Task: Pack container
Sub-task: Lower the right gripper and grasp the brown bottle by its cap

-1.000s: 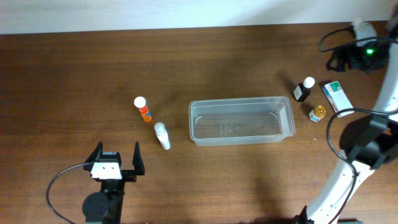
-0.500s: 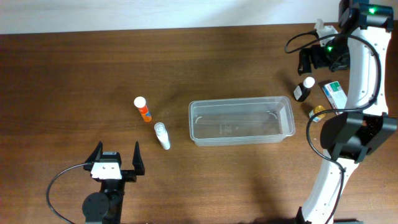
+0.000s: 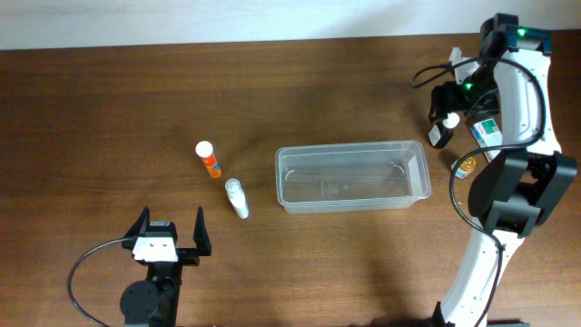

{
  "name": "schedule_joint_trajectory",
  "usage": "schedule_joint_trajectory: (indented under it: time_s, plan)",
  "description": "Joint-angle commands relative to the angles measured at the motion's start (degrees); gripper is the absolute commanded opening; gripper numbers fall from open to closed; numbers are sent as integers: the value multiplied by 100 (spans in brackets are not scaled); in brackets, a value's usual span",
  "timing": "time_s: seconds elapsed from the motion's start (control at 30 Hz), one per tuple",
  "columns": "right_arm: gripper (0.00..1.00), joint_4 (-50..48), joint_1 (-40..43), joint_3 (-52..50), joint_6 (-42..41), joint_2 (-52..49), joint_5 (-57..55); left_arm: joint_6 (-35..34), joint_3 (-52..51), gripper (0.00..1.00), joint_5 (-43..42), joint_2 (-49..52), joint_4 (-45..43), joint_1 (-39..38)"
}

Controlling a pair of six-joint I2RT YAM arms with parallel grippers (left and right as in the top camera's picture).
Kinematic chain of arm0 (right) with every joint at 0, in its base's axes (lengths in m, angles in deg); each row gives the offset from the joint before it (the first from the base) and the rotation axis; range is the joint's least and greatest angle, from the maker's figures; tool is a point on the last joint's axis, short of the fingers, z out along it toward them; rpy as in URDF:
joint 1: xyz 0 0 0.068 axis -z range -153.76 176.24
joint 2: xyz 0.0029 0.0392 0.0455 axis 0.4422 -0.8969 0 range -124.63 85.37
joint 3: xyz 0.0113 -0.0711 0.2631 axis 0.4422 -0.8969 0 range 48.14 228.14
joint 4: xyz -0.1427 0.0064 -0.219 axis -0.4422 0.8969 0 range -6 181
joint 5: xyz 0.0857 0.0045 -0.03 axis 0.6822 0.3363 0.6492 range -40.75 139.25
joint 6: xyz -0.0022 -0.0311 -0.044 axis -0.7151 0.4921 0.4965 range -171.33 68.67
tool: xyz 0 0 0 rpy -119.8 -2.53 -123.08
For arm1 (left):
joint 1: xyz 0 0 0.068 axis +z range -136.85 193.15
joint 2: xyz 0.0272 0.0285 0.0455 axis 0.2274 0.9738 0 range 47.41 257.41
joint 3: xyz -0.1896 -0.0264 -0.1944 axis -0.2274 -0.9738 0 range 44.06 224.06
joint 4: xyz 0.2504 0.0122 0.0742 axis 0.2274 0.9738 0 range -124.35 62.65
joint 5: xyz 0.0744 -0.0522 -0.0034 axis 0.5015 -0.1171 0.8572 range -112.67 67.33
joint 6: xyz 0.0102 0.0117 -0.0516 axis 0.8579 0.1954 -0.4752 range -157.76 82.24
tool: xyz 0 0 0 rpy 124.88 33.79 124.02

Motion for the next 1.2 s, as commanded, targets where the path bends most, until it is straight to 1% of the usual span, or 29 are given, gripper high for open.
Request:
schedule_joint_trajectory:
  time_s: [0.0,0.2,0.3,0.4,0.53,0.63,0.77,0.8,0.9,0.97,1.07,1.13,1.17]
  plan:
    - [81,-179,-26,-319,-55,-44,-44,85,-17,99,-87,-39,20,24]
    - [79,-428,-20,-544,-52,-44,-48,85,-17,99,-87,-39,20,24]
    - [72,-485,-20,-544,-52,-44,-50,85,-17,99,-87,-39,20,24]
    - [60,-525,-20,-544,-52,-44,-48,85,-17,99,-87,-39,20,24]
    - [54,-525,-20,-544,-52,-44,-48,85,-17,99,-87,-39,20,24]
    - [47,-529,-20,-544,-55,-44,-48,85,-17,100,-87,-39,20,24]
    - [45,-525,-20,-544,-55,-44,-48,85,-17,99,-87,-39,20,24]
    - [42,-518,-20,-544,-55,-44,-48,85,-17,99,-87,-39,20,24]
    - [41,-435,-20,-544,-55,-44,-50,85,-17,99,-87,-39,20,24]
    - [37,-389,-20,-544,-55,-44,-48,85,-17,99,-87,-39,20,24]
    - [36,-374,-20,-544,-55,-44,-48,85,-17,99,-87,-39,20,24]
    - [29,-374,-20,-544,-55,-44,-48,85,-17,99,-87,-39,20,24]
    - [28,-374,-20,-544,-55,-44,-48,85,-17,99,-87,-39,20,24]
